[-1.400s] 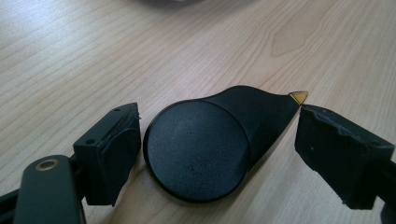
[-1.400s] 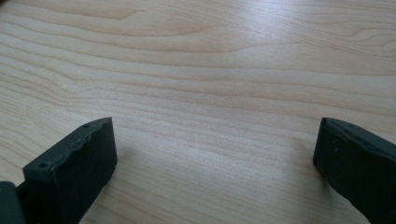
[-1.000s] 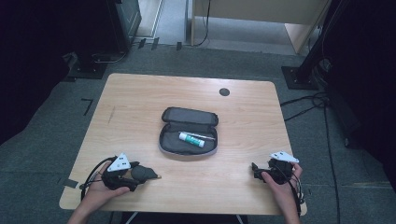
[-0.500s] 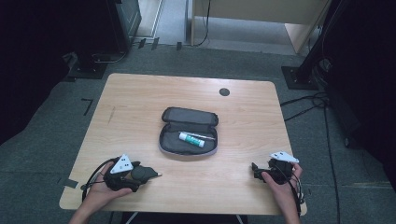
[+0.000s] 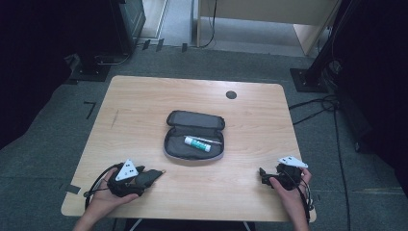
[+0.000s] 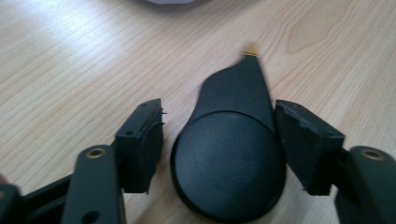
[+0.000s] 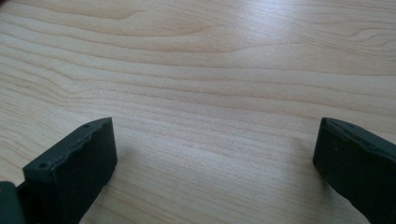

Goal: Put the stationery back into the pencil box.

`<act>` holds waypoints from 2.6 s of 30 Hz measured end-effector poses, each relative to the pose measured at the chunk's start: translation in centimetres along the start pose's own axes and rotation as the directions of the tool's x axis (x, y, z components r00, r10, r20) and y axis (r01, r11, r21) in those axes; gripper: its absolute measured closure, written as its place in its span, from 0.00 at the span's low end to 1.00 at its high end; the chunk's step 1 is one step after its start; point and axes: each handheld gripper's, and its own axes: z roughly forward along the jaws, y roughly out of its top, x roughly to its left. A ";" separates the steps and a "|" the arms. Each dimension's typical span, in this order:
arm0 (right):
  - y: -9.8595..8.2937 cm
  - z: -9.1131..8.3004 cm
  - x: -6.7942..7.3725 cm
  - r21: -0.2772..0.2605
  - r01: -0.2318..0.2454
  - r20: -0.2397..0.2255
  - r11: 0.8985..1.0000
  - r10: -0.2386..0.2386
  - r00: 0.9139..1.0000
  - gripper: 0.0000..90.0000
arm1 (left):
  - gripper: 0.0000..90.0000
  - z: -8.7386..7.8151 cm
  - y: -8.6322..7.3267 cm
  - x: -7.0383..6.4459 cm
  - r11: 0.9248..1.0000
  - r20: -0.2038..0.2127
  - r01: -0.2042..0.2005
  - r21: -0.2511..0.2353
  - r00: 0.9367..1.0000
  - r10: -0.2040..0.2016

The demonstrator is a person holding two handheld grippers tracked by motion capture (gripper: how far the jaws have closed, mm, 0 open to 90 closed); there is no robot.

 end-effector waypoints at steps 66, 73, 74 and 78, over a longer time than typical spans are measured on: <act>0.0 0.0 0.0 0.000 0.000 0.000 1.000 0.000 1.000 0.00 | 0.56 -0.1 0.5 0.3 0.998 -0.041 0.067 -0.011 0.997 -0.067; 0.0 0.0 0.0 0.000 0.001 0.000 1.000 -0.001 1.000 0.00 | 0.46 0.1 0.4 0.1 0.998 -0.062 0.064 0.017 0.996 -0.063; 0.0 0.0 0.0 0.000 0.000 0.000 1.000 0.000 1.000 0.00 | 0.45 0.0 0.4 0.1 0.997 -0.068 0.071 0.022 0.995 -0.069; 0.0 0.0 0.0 0.000 0.000 0.000 1.000 0.000 1.000 0.00 | 0.38 -0.4 0.2 0.3 0.996 -0.083 0.089 0.032 0.993 -0.086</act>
